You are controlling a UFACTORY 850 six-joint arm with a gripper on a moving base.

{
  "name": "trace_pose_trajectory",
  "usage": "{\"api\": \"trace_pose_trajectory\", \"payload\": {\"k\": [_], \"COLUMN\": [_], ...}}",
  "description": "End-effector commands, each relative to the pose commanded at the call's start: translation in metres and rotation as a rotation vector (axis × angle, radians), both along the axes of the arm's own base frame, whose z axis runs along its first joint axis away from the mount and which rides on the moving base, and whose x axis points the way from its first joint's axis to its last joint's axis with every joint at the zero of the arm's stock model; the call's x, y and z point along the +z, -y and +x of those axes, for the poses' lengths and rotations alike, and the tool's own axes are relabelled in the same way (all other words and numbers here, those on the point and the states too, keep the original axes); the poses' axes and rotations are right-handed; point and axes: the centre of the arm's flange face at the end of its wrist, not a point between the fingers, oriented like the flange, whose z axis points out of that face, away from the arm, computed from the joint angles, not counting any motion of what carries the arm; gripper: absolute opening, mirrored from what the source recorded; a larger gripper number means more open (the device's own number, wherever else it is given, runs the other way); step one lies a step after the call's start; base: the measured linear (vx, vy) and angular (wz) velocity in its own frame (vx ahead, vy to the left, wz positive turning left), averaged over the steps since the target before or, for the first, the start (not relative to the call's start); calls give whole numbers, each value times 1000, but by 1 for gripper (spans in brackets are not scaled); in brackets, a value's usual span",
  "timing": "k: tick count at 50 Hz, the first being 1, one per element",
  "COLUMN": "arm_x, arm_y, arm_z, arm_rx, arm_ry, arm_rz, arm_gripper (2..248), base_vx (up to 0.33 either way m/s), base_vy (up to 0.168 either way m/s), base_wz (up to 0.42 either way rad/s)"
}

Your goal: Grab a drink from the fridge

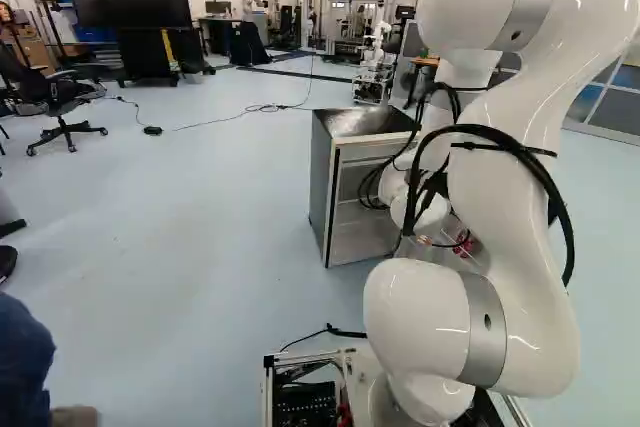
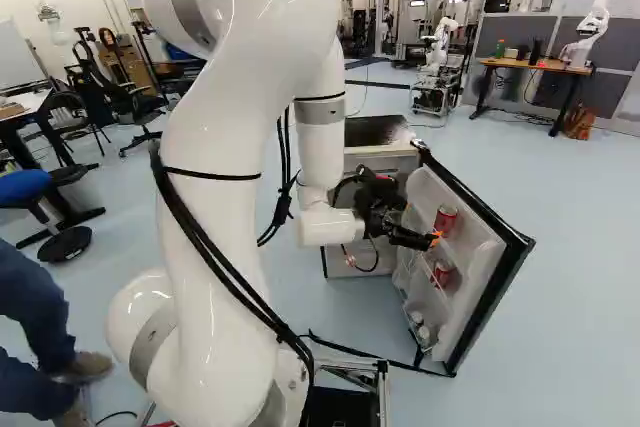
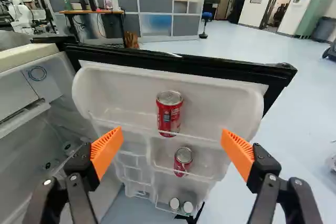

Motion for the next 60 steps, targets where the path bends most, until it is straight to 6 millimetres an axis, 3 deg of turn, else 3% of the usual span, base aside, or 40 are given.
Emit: {"api": "trace_pose_trajectory", "payload": {"k": [24, 60], "arm_x": [-4, -17], "arm_y": [-1, 35], "arm_z": [31, 61], "arm_rx": [30, -22], "arm_ry": [24, 54], "arm_rz": [-9, -22], "arm_gripper": [247, 247], "base_vx": [0, 0], "base_vy": [0, 0], "base_wz": [0, 0]}}
